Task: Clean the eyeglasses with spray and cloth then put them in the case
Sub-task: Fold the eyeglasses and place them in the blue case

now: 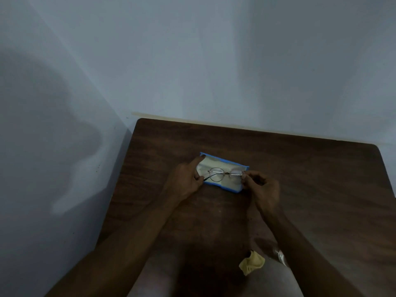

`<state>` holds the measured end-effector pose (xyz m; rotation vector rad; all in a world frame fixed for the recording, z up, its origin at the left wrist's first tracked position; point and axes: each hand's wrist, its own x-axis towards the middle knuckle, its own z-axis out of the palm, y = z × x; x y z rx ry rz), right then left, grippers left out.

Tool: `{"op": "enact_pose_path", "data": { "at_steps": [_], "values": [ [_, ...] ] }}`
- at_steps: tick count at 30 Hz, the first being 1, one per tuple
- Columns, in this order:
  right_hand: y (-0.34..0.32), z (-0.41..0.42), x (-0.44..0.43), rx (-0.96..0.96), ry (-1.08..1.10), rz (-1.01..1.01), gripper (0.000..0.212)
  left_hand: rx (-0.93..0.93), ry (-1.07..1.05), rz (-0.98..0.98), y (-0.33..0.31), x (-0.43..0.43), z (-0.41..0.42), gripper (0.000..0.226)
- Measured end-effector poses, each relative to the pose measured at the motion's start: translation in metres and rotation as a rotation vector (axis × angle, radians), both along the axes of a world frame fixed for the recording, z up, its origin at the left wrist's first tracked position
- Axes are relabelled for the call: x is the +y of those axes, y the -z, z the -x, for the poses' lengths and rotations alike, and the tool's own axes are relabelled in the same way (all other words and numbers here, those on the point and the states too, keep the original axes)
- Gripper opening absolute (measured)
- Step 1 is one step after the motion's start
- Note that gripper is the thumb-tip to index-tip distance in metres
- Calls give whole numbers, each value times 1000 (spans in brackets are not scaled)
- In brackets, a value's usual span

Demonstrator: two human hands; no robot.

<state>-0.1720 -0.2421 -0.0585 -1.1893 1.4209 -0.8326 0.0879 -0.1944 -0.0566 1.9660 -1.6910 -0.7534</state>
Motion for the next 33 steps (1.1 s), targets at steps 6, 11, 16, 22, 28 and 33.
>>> {"op": "enact_pose_path", "data": {
  "at_steps": [6, 11, 16, 22, 28, 33],
  "values": [
    [2, -3, -4, 27, 18, 3, 8, 41, 65, -34, -6, 2, -5, 86],
    [0, -11, -6, 104, -49, 5, 6, 52, 58, -68, -7, -2, -4, 87],
    [-2, -16, -10, 304, -174, 23, 5, 53, 52, -58, -11, -2, -5, 84],
    [-1, -18, -11, 587, -322, 159, 13, 82, 49, -35, -10, 0, -5, 84],
    [2, -18, -5, 725, -381, 289, 16, 97, 24, -22, -11, 1, 0, 84],
    [10, -18, -1, 811, -376, 363, 17, 93, -4, -16, -8, 8, 5, 83]
  ]
}}
